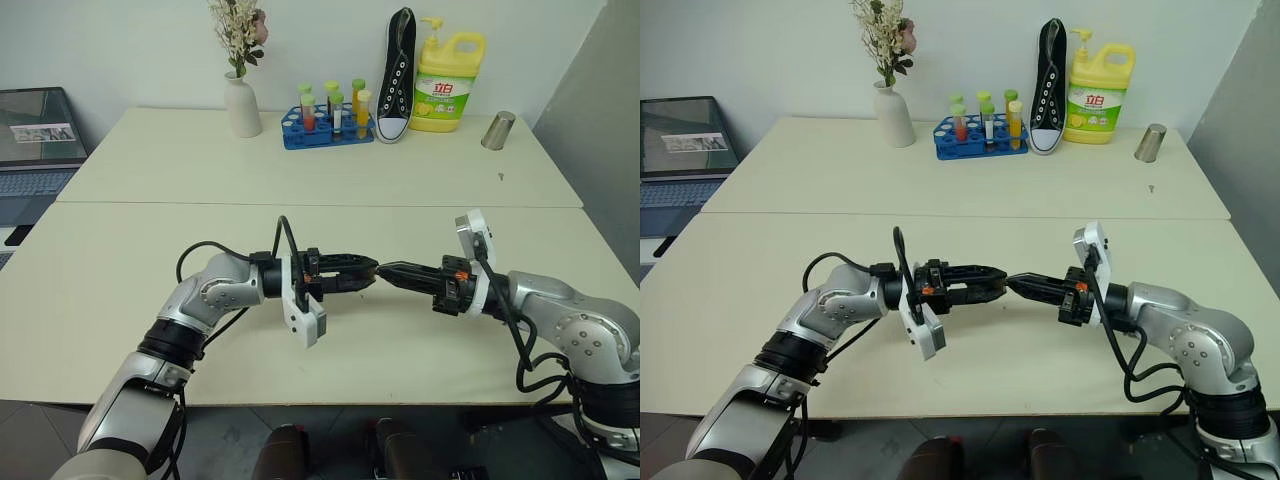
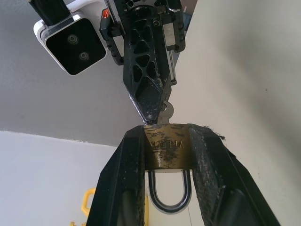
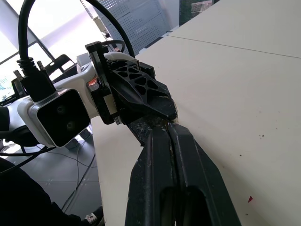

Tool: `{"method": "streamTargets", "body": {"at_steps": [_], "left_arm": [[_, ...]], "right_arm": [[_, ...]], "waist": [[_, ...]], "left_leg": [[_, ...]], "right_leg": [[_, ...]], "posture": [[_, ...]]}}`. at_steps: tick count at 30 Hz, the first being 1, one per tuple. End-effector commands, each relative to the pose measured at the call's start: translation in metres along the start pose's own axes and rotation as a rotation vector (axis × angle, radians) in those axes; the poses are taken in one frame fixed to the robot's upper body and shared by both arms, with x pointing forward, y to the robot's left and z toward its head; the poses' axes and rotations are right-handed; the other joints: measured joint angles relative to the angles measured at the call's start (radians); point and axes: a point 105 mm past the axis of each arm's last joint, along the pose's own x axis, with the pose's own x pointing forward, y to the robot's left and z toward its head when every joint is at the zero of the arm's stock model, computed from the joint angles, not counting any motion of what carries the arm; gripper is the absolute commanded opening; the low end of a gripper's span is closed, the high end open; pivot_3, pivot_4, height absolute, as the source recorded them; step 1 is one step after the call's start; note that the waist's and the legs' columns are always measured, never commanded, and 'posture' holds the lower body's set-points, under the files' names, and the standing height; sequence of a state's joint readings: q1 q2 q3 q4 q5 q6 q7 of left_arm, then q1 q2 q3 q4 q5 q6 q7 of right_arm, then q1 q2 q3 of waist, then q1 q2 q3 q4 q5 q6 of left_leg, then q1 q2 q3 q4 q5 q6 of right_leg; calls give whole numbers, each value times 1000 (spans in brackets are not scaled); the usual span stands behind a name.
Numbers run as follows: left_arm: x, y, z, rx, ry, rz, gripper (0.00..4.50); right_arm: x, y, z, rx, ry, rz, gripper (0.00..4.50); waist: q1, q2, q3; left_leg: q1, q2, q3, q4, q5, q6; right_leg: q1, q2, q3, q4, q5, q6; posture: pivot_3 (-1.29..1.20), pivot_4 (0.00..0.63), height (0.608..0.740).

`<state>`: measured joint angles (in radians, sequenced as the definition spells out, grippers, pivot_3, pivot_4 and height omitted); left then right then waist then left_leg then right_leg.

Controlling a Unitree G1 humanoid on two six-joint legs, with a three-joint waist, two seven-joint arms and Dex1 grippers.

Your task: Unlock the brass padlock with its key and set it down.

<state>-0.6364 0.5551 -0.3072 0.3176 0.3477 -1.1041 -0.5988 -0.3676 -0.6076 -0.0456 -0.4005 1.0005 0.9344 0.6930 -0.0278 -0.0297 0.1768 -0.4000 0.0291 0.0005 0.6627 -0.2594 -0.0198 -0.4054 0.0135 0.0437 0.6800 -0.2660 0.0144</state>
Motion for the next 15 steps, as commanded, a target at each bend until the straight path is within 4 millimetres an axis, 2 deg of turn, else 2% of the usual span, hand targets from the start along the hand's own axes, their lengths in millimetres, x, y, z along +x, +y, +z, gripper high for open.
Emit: {"method": "streamTargets", "body": {"at_steps": [1,6,9,12,15], "left_arm": [[-1,10,0,29,8,38,973],[-1,10,0,25,14,41,973],[-1,9,0,26,18,38,973],[-2,9,0,27,21,37,973],[-2,9,0,27,23,37,973]], "right_arm": [[2,12,7,-47,8,62,0],[2,9,5,-67,22,41,0],[0,5,6,-77,14,11,533],[-2,5,6,-75,22,9,1480],[-3,7,4,-60,34,20,1524]], "waist": [[0,0,0],[0,0,0],[0,0,0],[0,0,0],[0,0,0]], "left_leg": [[0,0,0,0,0,0],[0,0,0,0,0,0],[0,0,0,0,0,0],[0,0,0,0,0,0],[0,0,0,0,0,0]], "right_leg": [[0,0,0,0,0,0],[0,0,0,0,0,0],[0,0,0,0,0,0],[0,0,0,0,0,0],[0,0,0,0,0,0]], "posture": [[0,150,740],[0,150,740],[0,150,740],[0,150,740],[0,150,740]]}}
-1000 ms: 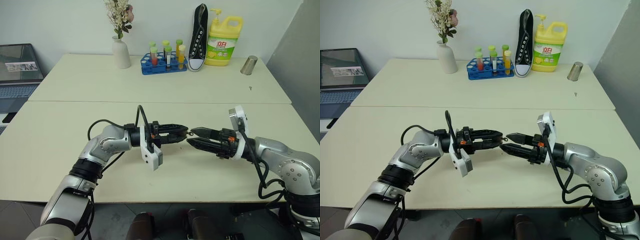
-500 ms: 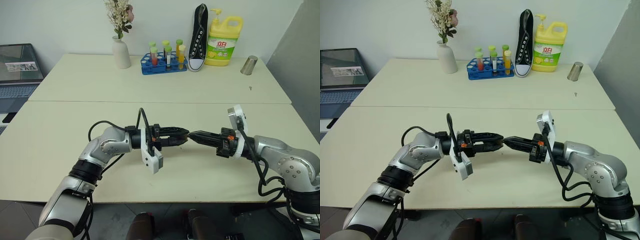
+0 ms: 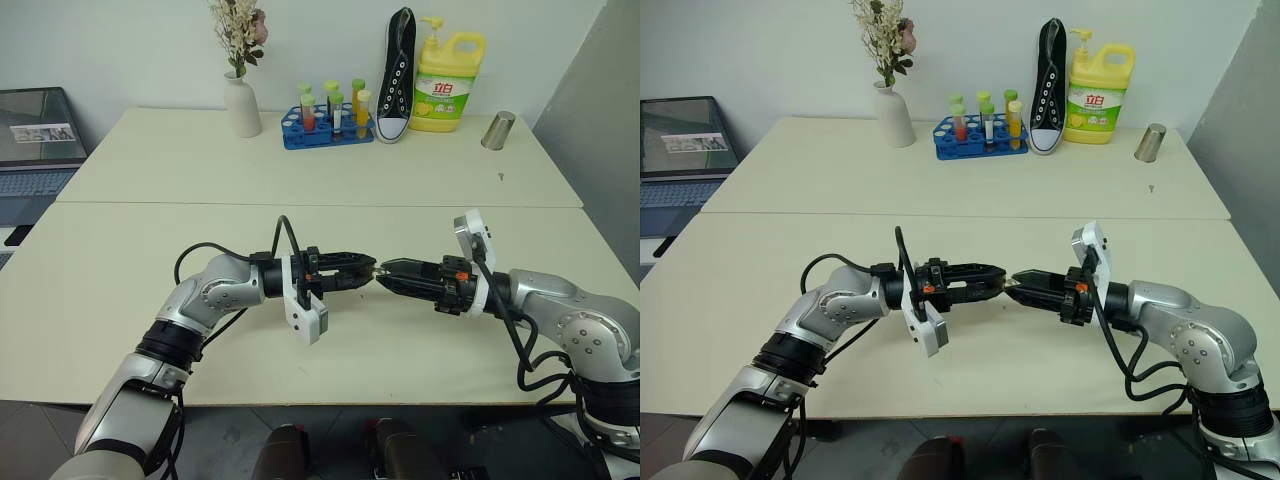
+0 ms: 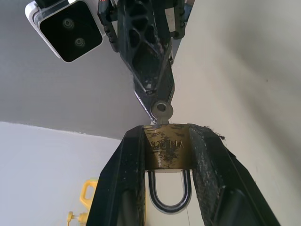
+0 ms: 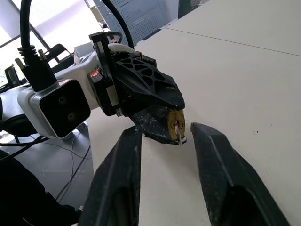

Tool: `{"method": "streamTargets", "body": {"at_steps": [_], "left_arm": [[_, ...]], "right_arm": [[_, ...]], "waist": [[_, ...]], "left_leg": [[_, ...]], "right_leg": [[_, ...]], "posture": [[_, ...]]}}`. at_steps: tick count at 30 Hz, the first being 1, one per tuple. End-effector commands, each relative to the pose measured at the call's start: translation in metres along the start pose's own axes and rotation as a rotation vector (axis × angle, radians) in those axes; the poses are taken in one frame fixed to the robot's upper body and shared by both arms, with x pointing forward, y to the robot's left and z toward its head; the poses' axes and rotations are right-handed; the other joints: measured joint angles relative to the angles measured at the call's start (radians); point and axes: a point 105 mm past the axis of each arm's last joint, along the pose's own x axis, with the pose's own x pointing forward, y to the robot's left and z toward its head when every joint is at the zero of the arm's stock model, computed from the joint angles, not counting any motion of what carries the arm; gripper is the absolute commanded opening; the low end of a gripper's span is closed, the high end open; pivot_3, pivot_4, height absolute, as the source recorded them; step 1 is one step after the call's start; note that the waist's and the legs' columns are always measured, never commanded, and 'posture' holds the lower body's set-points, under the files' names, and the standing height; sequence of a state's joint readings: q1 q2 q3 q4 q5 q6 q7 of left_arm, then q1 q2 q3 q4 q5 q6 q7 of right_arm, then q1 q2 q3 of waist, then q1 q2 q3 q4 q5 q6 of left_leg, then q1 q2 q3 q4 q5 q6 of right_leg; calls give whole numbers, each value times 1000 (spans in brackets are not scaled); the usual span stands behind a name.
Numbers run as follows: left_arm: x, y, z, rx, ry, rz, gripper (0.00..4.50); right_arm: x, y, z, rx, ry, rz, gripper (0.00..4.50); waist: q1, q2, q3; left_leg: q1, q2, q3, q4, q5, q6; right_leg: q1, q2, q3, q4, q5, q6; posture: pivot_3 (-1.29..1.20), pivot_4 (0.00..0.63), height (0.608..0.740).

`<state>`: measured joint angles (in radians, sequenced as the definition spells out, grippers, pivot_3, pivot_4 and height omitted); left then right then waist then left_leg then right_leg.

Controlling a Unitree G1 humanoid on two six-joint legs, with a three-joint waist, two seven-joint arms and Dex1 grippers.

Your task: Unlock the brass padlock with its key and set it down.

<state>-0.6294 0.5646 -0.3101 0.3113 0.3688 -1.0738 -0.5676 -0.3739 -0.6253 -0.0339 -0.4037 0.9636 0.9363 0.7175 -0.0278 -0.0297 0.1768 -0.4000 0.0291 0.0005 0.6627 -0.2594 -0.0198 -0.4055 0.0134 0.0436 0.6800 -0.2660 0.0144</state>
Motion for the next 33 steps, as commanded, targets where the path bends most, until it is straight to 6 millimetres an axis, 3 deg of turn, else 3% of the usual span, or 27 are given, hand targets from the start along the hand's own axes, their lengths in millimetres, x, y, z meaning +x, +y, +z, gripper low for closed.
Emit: {"method": "streamTargets", "body": {"at_steps": [1,18,21,23,24,33], "left_arm": [[-1,10,4,36,-10,34,973],[-2,8,5,36,-11,29,973],[-2,8,6,36,-13,28,973],[-2,8,7,37,-16,29,973],[-2,8,7,35,-16,31,973],[-2,7,8,37,-17,27,973]], "right_arm": [[-2,7,6,-35,3,22,1524],[4,4,6,-15,-2,29,1524],[4,4,6,-13,-1,29,969],[4,4,5,-11,5,29,189],[5,4,5,-11,8,29,9],[4,3,5,4,17,34,0]], "waist": [[0,0,0],[0,0,0],[0,0,0],[0,0,0],[0,0,0],[0,0,0]], "left_leg": [[0,0,0,0,0,0],[0,0,0,0,0,0],[0,0,0,0,0,0],[0,0,0,0,0,0],[0,0,0,0,0,0],[0,0,0,0,0,0]], "right_leg": [[0,0,0,0,0,0],[0,0,0,0,0,0],[0,0,0,0,0,0],[0,0,0,0,0,0],[0,0,0,0,0,0],[0,0,0,0,0,0]], "posture": [[0,150,740],[0,150,740],[0,150,740],[0,150,740],[0,150,740],[0,150,740]]}}
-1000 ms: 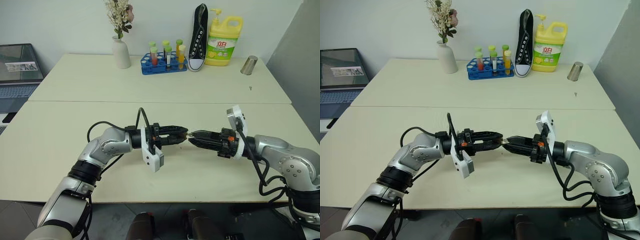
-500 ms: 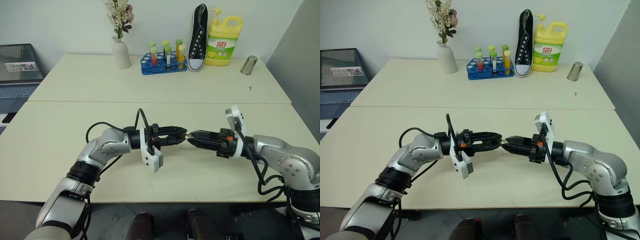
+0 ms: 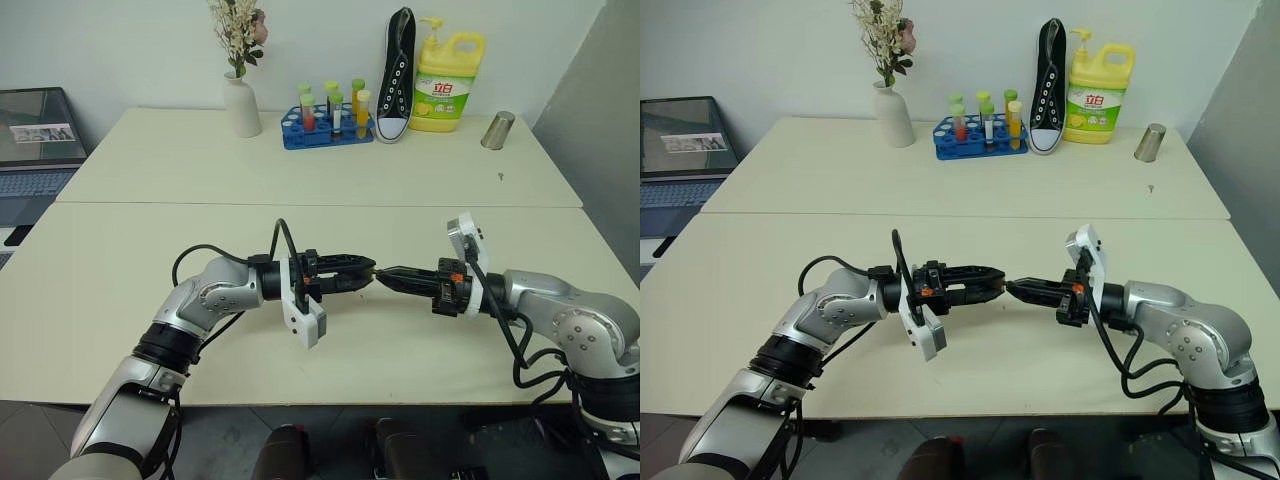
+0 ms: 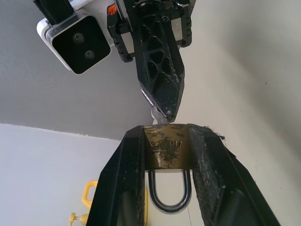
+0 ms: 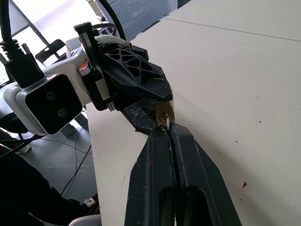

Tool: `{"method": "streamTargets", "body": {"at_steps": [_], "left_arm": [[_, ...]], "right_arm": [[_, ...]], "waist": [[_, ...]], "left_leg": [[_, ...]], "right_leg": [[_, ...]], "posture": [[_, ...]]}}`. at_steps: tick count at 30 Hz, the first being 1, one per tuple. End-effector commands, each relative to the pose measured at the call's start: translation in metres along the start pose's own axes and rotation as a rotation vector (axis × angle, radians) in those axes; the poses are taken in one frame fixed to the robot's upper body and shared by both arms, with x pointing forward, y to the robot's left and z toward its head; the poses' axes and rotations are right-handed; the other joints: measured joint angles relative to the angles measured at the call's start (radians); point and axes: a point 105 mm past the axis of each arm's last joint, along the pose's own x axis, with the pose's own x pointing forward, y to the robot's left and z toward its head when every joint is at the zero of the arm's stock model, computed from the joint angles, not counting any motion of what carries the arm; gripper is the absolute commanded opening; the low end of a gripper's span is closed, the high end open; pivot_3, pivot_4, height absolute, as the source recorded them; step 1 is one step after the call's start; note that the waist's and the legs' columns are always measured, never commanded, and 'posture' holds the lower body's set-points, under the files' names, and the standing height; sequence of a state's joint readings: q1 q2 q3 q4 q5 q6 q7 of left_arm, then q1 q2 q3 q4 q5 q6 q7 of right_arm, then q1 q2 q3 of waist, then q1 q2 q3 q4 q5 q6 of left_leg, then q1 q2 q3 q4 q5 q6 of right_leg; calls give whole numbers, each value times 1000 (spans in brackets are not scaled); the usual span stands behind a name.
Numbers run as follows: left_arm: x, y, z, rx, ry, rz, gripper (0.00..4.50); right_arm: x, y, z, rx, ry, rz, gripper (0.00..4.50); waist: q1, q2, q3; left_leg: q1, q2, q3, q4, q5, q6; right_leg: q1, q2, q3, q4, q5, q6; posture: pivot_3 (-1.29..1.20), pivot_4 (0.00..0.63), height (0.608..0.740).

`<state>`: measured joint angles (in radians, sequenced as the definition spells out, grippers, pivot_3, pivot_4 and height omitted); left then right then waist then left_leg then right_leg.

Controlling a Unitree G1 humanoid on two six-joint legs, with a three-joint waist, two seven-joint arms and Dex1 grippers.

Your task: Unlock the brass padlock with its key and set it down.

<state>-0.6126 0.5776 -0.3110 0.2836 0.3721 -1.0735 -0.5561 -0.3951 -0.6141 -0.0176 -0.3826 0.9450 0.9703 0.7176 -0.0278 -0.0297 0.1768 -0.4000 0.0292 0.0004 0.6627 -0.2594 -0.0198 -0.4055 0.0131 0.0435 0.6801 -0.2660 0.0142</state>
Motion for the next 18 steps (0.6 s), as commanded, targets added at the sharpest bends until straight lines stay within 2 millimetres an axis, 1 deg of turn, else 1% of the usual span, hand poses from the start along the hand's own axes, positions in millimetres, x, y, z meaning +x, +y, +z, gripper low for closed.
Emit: {"method": "streamTargets", "body": {"at_steps": [1,4,9,12,16,18], "left_arm": [[0,7,4,30,-14,23,973],[-1,7,5,33,-16,20,973],[-2,4,6,47,-18,8,973],[-2,4,6,58,-19,6,973],[-2,2,8,64,-24,6,973],[-2,2,8,67,-24,6,973]], "right_arm": [[-1,6,11,2,-20,41,0],[-2,5,17,62,-30,50,0],[-5,5,24,215,-24,90,0],[-6,4,24,280,0,95,0],[-2,-2,29,409,-11,97,0],[0,-4,29,442,-9,88,0]], "waist": [[0,0,0],[0,0,0],[0,0,0],[0,0,0],[0,0,0],[-1,0,0]], "left_leg": [[0,0,0,0,0,0],[0,0,0,0,0,0],[0,0,0,0,0,0],[0,0,0,0,0,0],[0,1,0,0,0,0],[0,1,0,0,0,0]], "right_leg": [[0,0,0,0,0,0],[0,0,0,0,0,0],[0,-1,0,0,0,0],[0,-2,0,0,0,0],[0,-2,1,0,0,0],[0,-2,1,0,0,0]], "posture": [[0,150,740],[0,150,740],[0,150,740],[0,150,740],[0,150,740],[0,150,740]]}}
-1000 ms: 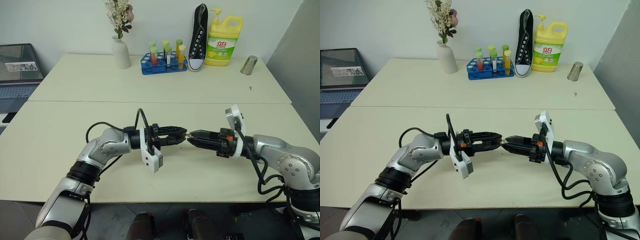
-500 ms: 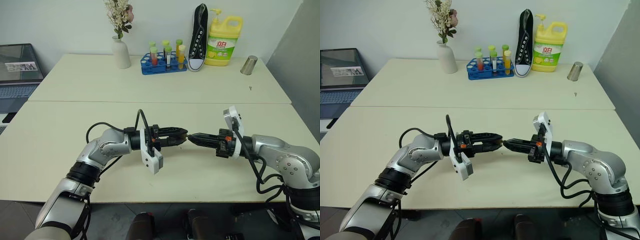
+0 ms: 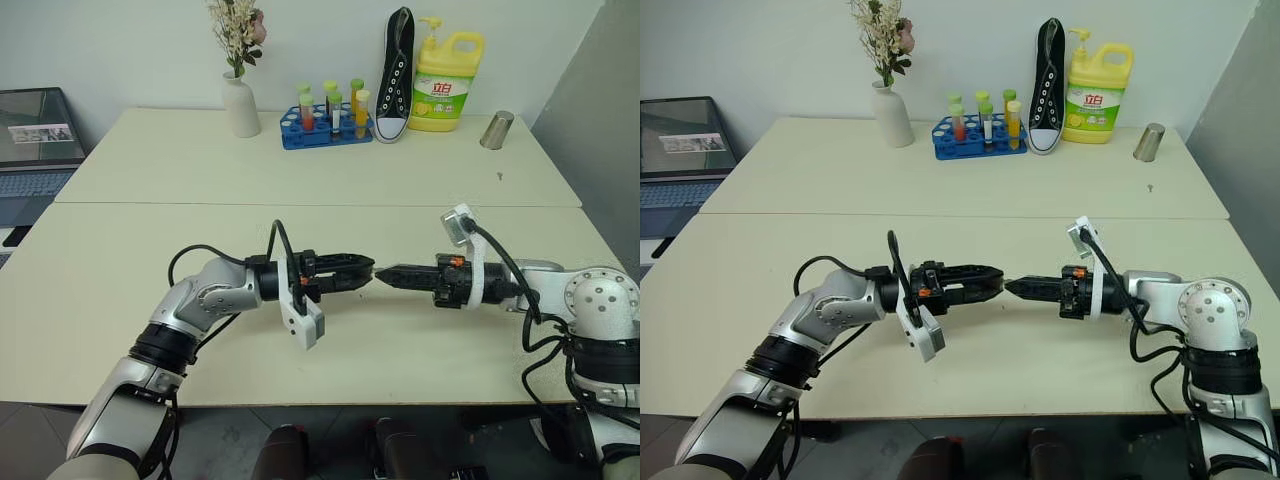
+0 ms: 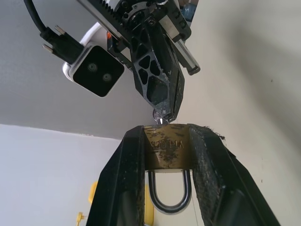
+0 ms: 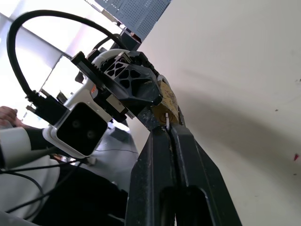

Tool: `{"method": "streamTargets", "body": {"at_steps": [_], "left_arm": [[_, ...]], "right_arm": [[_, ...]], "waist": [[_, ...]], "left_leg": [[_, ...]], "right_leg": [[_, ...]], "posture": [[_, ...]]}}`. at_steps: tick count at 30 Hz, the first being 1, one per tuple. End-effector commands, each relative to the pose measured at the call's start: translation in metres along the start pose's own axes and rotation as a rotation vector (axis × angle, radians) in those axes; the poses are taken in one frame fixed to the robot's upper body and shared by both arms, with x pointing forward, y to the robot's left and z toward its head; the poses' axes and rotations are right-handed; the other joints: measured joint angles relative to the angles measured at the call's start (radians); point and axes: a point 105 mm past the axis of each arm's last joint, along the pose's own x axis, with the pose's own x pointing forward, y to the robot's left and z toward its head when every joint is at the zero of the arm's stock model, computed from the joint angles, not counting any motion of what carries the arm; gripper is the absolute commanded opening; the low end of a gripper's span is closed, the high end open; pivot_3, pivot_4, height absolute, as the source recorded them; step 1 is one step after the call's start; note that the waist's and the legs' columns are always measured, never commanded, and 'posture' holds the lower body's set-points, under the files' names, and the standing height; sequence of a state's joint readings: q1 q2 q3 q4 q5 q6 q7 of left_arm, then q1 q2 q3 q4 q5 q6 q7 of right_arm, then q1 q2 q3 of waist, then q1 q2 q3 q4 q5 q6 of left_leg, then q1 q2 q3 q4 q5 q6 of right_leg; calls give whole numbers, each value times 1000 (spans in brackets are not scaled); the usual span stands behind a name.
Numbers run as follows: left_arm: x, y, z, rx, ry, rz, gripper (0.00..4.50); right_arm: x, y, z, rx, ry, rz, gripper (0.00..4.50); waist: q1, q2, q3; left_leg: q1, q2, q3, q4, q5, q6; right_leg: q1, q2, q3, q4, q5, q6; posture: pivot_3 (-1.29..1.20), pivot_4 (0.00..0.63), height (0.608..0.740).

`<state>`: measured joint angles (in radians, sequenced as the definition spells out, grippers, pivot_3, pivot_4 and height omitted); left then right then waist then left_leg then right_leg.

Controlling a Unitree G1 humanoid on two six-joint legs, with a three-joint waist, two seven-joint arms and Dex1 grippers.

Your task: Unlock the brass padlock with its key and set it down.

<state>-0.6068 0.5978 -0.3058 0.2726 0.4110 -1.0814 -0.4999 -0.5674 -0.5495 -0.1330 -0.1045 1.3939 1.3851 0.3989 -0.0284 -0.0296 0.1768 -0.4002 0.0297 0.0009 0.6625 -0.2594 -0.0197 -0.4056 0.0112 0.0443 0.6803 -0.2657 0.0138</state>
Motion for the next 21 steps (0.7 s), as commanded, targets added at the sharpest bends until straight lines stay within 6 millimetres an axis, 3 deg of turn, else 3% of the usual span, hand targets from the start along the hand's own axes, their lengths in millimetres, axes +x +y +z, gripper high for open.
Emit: {"method": "streamTargets", "body": {"at_steps": [1,8,13,16,21], "left_arm": [[2,1,8,38,-36,-4,973],[0,-1,7,33,-24,2,973],[-1,-1,6,28,-19,5,973],[-1,0,5,21,-12,11,973],[-3,1,2,6,6,17,973]], "right_arm": [[-3,12,19,4,-57,34,0],[-1,13,22,32,-67,18,0],[2,18,14,-116,-19,-37,0],[2,21,10,-245,-14,-63,635],[-10,18,2,-458,47,-109,2354]], "waist": [[0,0,0],[-1,0,0],[0,0,0],[0,0,0],[1,0,0]], "left_leg": [[0,0,0,0,0,0],[-1,0,0,0,0,0],[-1,0,-1,0,0,0],[-1,0,-2,0,0,0],[-1,0,-1,0,0,0]], "right_leg": [[0,0,0,0,0,0],[0,0,1,0,0,0],[-1,0,0,0,0,0],[-1,0,0,-1,0,0],[-1,0,0,-1,-1,1]], "posture": [[0,150,740],[0,150,740],[0,150,740],[0,150,740],[0,150,740]]}}
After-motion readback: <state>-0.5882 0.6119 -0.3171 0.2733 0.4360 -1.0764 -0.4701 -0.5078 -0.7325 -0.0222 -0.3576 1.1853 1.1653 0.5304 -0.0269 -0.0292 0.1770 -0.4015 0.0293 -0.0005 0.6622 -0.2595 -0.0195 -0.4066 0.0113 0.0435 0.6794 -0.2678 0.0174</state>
